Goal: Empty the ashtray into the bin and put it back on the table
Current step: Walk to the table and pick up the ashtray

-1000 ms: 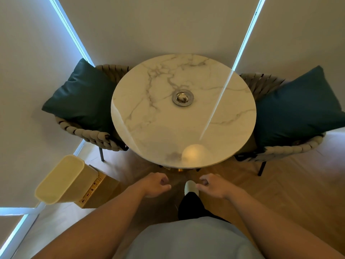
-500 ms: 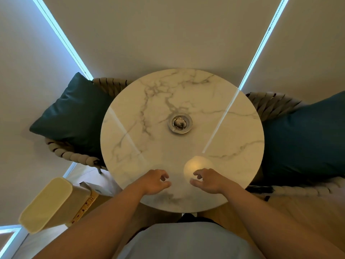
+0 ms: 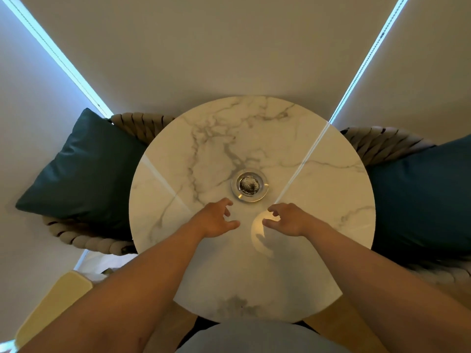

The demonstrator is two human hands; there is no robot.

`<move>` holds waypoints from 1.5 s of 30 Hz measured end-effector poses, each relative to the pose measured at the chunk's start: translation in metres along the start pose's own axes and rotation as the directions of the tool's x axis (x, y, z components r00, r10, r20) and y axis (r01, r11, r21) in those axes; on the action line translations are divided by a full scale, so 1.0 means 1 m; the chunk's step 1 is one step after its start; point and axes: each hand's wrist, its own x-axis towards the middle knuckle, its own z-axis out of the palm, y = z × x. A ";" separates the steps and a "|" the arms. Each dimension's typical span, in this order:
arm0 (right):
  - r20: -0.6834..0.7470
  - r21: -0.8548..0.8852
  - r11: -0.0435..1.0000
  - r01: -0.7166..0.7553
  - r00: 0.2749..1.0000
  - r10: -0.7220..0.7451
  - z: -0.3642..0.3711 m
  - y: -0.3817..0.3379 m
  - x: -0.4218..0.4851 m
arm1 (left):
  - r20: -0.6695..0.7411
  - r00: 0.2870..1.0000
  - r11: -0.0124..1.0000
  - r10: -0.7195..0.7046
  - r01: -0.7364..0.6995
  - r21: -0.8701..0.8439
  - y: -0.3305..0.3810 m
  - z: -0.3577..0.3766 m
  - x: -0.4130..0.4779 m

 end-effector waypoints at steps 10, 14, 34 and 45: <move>-0.125 0.044 0.992 -0.118 0.985 0.123 -0.020 -0.028 0.039 | -0.042 0.990 0.991 0.131 -0.129 0.047 -0.018 -0.046 0.083; -0.181 0.059 0.996 -0.062 0.981 0.072 -0.026 -0.035 0.052 | -0.018 0.992 0.992 0.122 -0.121 0.045 -0.022 -0.048 0.102; -0.216 0.090 0.996 -0.009 0.976 0.029 -0.013 0.004 0.106 | -0.055 0.990 0.927 0.133 -0.105 0.359 0.012 -0.011 0.143; -0.228 0.094 0.996 0.001 0.974 0.021 -0.010 0.000 0.116 | -0.049 0.986 0.922 0.157 -0.129 0.366 0.009 -0.011 0.152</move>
